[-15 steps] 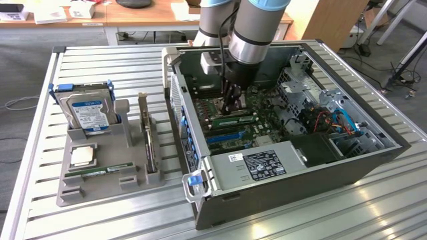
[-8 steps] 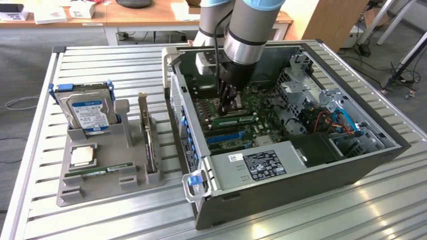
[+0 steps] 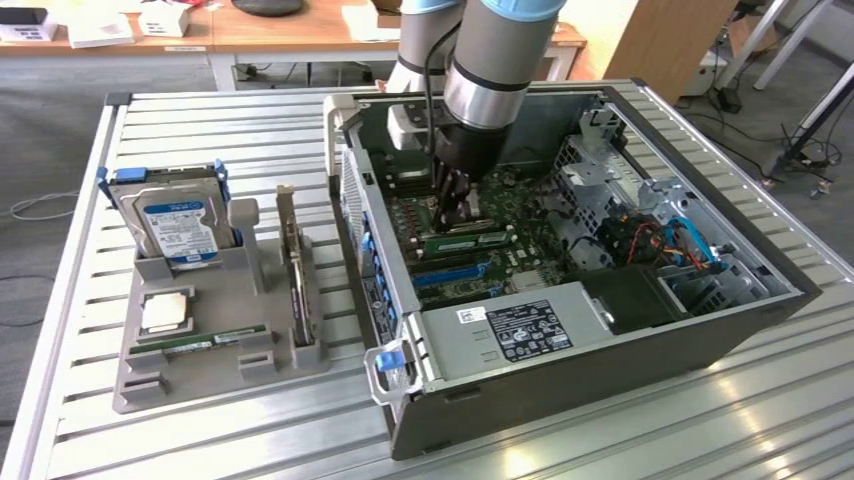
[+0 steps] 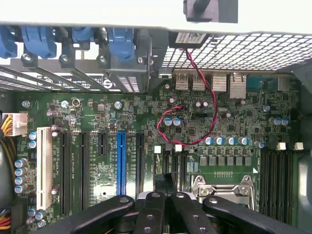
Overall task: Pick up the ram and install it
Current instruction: 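Press down the ram until it locks into place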
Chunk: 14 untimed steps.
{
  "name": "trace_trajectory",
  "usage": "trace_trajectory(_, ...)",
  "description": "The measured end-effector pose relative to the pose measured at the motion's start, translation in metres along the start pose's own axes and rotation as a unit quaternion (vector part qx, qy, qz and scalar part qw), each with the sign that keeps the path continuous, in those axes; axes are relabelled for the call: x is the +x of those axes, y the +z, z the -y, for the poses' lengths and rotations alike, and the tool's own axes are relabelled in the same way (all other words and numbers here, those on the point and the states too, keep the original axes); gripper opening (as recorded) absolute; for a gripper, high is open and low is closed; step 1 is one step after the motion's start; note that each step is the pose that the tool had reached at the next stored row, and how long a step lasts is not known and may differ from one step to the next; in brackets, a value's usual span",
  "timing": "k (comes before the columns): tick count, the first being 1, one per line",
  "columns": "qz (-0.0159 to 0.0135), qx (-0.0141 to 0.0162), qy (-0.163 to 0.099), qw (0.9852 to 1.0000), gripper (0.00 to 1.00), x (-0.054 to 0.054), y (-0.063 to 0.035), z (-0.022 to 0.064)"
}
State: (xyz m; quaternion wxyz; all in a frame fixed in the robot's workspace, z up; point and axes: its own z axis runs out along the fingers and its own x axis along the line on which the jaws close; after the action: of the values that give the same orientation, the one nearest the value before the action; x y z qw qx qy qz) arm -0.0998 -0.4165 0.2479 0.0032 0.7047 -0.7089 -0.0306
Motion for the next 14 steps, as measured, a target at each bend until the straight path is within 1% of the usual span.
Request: trace_trajectory(14,0.0001,0.0001,0.000,1.0000,0.11,0.000,0.0129,0.0006)
